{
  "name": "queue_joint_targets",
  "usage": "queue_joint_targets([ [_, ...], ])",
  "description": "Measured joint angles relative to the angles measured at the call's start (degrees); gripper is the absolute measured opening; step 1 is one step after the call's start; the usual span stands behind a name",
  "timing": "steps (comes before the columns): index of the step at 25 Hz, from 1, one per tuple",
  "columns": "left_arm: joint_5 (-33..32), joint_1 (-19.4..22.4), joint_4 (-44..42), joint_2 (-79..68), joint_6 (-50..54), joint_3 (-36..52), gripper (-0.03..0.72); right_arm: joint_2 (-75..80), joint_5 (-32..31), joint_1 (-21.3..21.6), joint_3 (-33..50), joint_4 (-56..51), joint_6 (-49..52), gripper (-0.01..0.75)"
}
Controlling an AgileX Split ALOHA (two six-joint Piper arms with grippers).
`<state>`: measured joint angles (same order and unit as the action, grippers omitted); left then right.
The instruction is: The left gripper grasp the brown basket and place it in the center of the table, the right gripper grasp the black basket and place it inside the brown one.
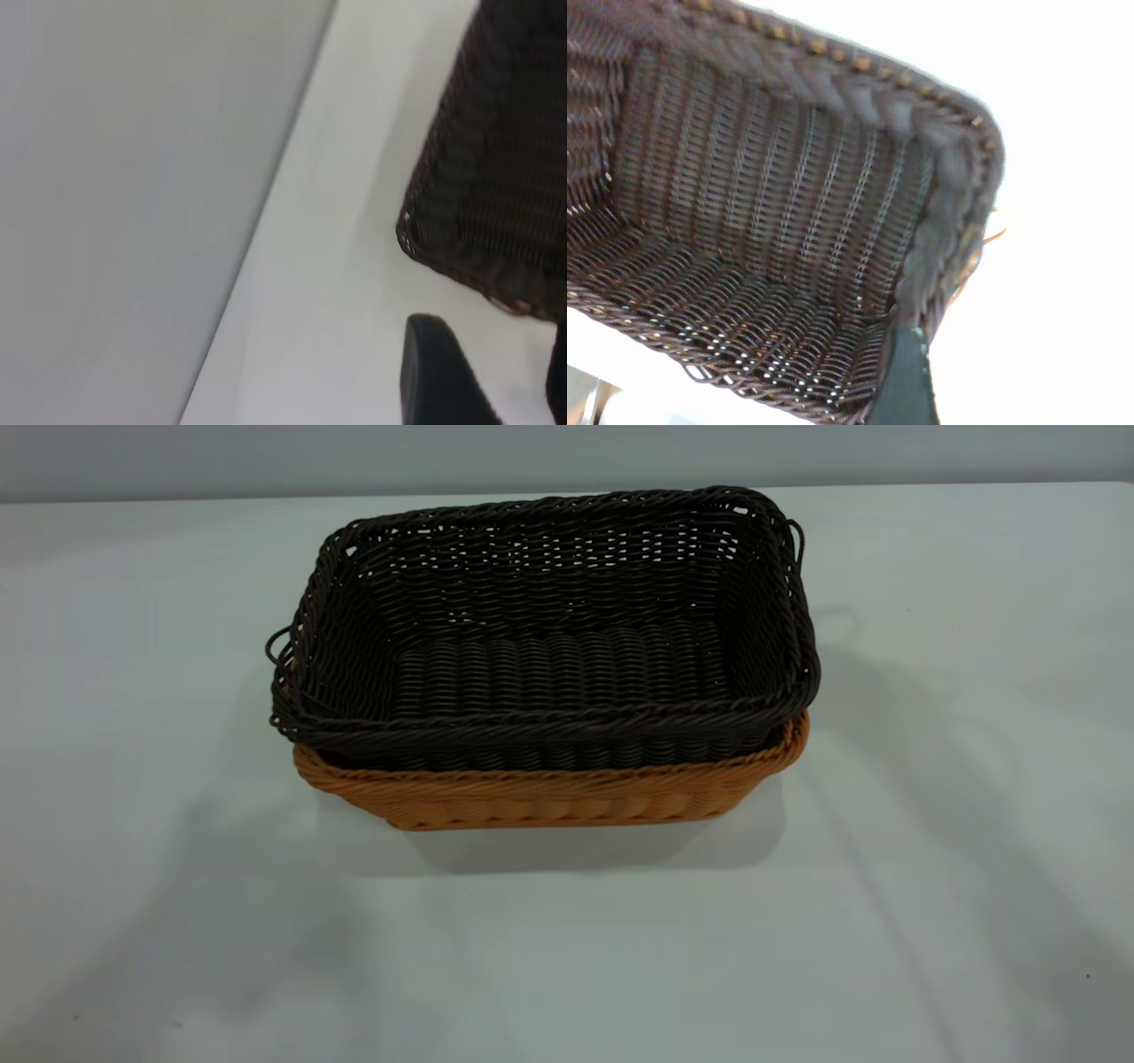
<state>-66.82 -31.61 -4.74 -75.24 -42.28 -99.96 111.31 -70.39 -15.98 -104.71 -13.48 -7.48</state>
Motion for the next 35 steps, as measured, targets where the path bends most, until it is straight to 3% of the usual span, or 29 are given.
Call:
queue_joint_targets([
  [9, 0.0, 0.0, -4.43, 12.42, 26.03, 0.51, 0.279, -22.62, -1.43, 0.0, 0.41, 1.65, 4.25, 0.552],
  [14, 0.0, 0.0, -10.7, 18.78, 32.87, 5.88, 0.3, -34.59, -1.64, 0.0, 6.52, 2.22, 4.36, 0.552],
  [23, 0.0, 0.0, -11.95, 26.7, 40.92, 22.51, 0.471, -54.49, -1.95, 0.0, 29.39, 7.84, 4.55, 0.552],
  [31, 0.0, 0.0, -6.47, 29.34, 47.15, 39.57, 0.496, -72.26, -1.68, 0.0, 54.42, 9.23, 5.92, 0.552],
  [35, 0.0, 0.0, -2.52, 29.4, 48.17, 46.87, 0.496, -80.77, 3.28, 0.0, 66.33, 9.34, 6.75, 0.551],
])
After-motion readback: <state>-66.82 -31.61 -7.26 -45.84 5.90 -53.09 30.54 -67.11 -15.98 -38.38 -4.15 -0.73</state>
